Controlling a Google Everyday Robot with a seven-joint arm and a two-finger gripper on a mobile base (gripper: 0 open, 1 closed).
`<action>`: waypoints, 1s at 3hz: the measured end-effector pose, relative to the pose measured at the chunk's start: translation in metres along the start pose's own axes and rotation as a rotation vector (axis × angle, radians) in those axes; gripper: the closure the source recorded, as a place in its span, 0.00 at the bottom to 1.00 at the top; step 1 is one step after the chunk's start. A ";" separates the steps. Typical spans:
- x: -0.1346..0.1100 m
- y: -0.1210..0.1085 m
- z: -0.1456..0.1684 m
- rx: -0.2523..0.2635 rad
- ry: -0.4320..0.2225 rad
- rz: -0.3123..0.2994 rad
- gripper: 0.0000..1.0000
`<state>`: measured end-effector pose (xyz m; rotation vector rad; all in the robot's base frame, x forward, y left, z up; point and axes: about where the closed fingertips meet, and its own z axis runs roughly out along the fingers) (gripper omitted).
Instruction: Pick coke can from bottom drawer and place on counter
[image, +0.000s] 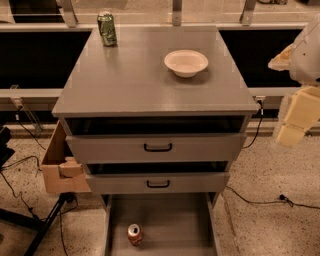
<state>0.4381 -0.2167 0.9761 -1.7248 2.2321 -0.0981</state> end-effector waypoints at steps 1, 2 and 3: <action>0.000 0.000 0.000 0.000 0.000 0.000 0.00; 0.014 0.006 0.020 -0.019 -0.071 0.055 0.00; 0.049 0.028 0.078 -0.067 -0.221 0.145 0.00</action>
Offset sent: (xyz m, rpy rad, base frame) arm -0.0075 -0.0354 -0.0862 0.3213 0.0428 -0.1123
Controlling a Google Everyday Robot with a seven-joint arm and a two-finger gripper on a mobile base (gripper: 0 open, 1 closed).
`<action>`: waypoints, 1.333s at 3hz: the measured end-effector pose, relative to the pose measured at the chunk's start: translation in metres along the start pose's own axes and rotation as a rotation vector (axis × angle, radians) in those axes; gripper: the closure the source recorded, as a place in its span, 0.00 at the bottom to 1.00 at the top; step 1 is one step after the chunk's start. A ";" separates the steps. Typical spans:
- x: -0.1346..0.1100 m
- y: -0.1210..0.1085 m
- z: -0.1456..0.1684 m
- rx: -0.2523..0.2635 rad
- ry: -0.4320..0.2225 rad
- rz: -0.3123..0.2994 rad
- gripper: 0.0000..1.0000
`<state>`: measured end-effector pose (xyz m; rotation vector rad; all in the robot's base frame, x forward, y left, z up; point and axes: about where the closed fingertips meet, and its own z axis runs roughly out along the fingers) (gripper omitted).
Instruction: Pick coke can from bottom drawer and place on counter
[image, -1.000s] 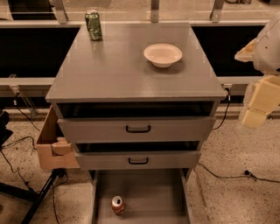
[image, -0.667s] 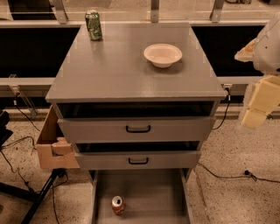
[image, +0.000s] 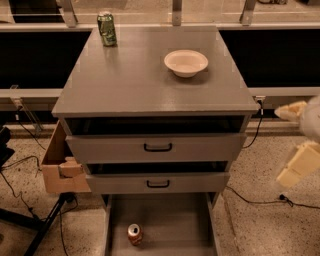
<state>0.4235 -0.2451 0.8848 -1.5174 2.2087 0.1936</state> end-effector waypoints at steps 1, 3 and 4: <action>0.057 0.015 0.065 -0.027 -0.180 0.105 0.00; 0.113 0.024 0.156 -0.103 -0.398 0.197 0.00; 0.113 0.024 0.156 -0.103 -0.398 0.197 0.00</action>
Offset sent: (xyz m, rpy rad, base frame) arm -0.0122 -0.0500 -0.2162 0.5478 -0.0339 -0.1362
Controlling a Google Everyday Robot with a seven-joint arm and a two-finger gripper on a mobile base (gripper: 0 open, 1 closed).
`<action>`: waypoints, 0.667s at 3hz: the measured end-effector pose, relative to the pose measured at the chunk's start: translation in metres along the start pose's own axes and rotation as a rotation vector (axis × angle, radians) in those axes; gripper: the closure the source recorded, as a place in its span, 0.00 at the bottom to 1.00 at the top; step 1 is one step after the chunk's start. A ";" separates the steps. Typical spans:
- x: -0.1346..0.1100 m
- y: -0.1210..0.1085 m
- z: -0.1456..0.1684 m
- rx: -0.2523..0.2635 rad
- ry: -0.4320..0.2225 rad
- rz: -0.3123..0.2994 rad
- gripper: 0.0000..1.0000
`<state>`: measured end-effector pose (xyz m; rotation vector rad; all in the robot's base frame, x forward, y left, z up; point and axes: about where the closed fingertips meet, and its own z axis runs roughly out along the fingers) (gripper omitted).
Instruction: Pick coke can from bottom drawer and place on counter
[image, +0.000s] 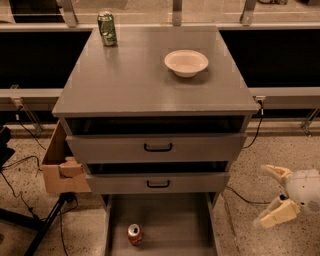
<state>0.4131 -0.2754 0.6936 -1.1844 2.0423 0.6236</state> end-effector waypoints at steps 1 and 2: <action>0.003 0.005 0.049 -0.004 -0.073 -0.004 0.00; 0.008 0.009 0.121 0.010 -0.181 -0.035 0.00</action>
Offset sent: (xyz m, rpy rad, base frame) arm 0.0623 0.1305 -0.1454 0.2113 -0.2491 -0.0451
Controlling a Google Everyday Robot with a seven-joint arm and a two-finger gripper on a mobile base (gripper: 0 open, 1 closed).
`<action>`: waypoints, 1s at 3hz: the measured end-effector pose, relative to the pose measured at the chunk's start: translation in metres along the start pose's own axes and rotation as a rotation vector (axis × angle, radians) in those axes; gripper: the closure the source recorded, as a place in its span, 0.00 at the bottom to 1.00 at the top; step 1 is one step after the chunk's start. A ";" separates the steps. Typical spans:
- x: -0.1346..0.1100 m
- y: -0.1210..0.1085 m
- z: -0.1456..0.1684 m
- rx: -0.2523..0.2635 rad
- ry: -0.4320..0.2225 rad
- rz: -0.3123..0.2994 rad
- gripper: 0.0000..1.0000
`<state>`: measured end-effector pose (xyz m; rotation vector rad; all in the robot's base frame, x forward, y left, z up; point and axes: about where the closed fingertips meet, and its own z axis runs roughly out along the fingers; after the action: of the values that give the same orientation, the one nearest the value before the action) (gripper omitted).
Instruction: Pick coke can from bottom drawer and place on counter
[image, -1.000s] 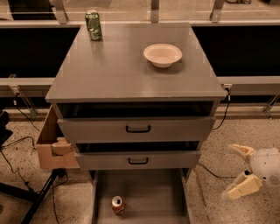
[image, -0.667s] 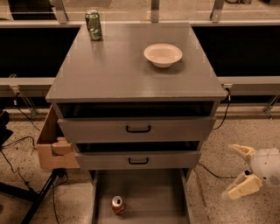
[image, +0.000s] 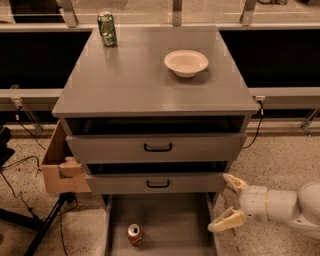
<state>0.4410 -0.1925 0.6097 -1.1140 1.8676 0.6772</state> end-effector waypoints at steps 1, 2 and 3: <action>0.026 -0.012 0.065 0.024 -0.030 -0.066 0.00; 0.058 -0.025 0.136 0.004 -0.012 -0.105 0.00; 0.058 -0.026 0.143 -0.006 -0.008 -0.114 0.00</action>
Offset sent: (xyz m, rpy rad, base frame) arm 0.0907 0.0875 -0.1739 -0.0766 -0.1055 0.0756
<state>0.5045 -0.1192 0.4872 -1.2098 1.7819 0.6222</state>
